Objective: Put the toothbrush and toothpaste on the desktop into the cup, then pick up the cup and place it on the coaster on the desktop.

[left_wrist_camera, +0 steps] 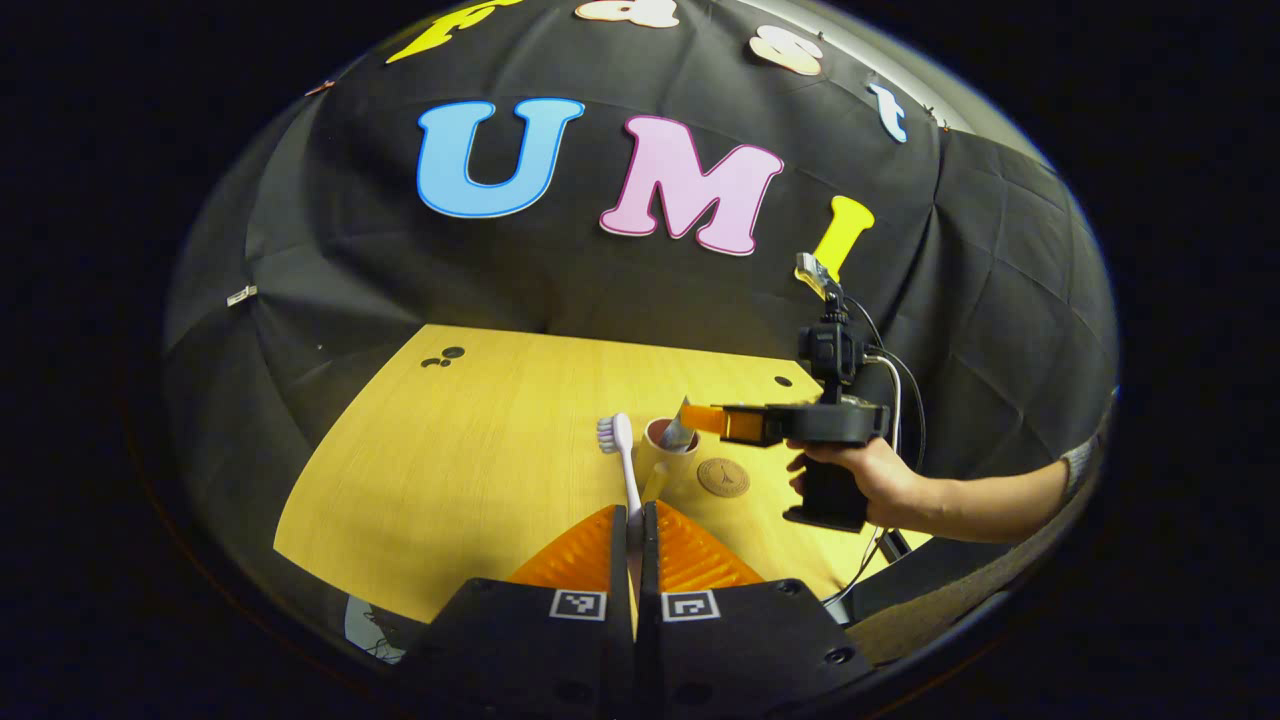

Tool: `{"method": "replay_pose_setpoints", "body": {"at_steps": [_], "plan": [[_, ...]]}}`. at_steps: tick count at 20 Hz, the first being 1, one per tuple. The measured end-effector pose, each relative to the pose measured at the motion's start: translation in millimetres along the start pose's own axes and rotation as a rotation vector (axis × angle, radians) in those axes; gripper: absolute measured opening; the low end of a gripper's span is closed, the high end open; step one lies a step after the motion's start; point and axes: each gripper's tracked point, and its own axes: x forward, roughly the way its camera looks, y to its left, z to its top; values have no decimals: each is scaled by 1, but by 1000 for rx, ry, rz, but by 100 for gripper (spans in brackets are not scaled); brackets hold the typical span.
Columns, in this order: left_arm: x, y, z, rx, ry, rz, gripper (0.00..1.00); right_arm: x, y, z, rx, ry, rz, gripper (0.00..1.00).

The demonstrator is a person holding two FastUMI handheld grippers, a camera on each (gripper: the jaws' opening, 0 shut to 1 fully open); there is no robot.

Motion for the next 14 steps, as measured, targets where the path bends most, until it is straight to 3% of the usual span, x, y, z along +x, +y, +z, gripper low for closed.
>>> {"method": "replay_pose_setpoints", "body": {"at_steps": [8, 14], "plan": [[61, -22, 82, 51, -159, -100, 6, -65, -8, -63, 23, 102, -18, 61], [121, -37, 133, 76, -260, -184, 6, -115, -38, -105, 73, 123, -85, 61]]}}
